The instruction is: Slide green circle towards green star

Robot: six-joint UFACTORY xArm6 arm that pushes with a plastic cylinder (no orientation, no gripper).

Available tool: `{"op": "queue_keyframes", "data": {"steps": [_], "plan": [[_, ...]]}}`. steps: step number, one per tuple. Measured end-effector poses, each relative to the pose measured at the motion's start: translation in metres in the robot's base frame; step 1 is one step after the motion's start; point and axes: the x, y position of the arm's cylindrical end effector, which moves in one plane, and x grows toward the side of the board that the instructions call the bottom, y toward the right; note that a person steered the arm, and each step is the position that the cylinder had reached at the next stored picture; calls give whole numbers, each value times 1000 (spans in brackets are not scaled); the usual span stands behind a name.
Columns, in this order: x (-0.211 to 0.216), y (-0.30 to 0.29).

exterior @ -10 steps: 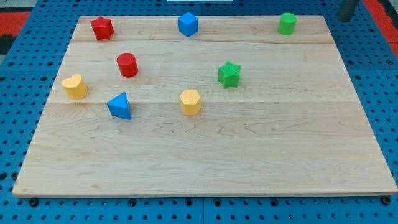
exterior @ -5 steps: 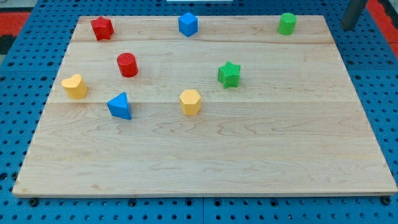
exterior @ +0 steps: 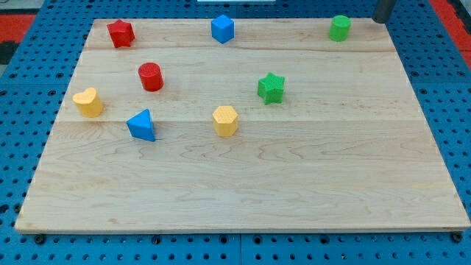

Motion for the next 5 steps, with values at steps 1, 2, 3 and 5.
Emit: {"op": "queue_keyframes", "data": {"steps": [1, 2, 3, 5], "plan": [[0, -46], [1, -65], [2, -140], [1, -142]]}}
